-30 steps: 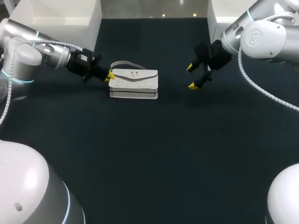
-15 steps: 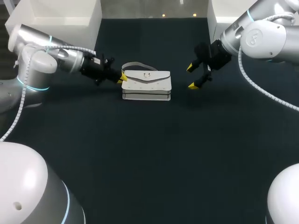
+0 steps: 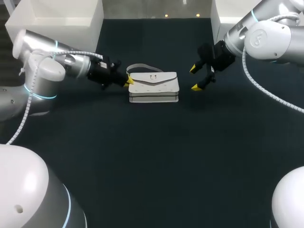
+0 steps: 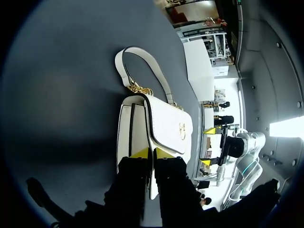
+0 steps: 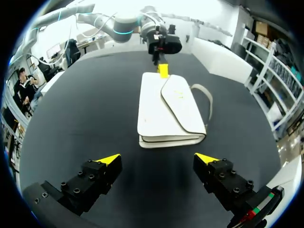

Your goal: Pick up the bag, open it, inspect its contents, close it, and place it on the opposite side

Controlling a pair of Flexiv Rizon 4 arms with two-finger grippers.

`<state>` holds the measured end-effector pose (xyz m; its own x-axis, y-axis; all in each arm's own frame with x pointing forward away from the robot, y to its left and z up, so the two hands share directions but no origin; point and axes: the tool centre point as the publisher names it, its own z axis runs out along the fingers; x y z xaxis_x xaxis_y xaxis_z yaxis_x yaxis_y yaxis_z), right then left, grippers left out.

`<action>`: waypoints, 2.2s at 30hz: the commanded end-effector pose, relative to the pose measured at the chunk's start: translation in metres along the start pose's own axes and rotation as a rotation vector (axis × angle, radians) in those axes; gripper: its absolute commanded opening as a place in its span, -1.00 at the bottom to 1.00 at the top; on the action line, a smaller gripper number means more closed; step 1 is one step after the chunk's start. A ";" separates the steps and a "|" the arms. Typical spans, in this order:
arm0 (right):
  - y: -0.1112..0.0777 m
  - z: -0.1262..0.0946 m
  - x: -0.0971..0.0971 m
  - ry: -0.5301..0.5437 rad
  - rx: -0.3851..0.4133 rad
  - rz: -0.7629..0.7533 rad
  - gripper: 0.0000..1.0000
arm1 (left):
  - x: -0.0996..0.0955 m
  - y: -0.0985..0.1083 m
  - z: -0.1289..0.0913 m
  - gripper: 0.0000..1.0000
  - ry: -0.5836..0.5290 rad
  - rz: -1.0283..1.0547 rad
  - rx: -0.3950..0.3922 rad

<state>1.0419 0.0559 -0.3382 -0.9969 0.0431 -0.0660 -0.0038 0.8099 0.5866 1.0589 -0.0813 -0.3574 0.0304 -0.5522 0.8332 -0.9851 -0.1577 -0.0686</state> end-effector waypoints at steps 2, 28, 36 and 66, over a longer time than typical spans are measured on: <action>0.000 0.001 -0.001 0.001 0.000 -0.001 1.00 | -0.001 -0.003 0.004 -1.00 0.004 -0.003 -0.009; 0.022 -0.007 0.002 -0.073 0.076 -0.051 1.00 | 0.025 -0.024 -0.064 1.00 -0.114 0.288 -0.072; 0.045 -0.008 0.012 -0.133 0.144 -0.095 1.00 | 0.033 -0.032 -0.087 1.00 -0.212 0.556 -0.159; 0.072 -0.002 0.041 -0.399 0.277 -0.059 1.00 | 0.050 -0.022 -0.120 1.00 -0.376 1.095 -0.321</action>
<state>1.0028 0.1142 -0.2939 -0.9307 0.1364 -0.3395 0.0145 0.9410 0.3382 1.0618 -0.0075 -0.2473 -0.8541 -0.4795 0.2015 -0.5151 0.7264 -0.4549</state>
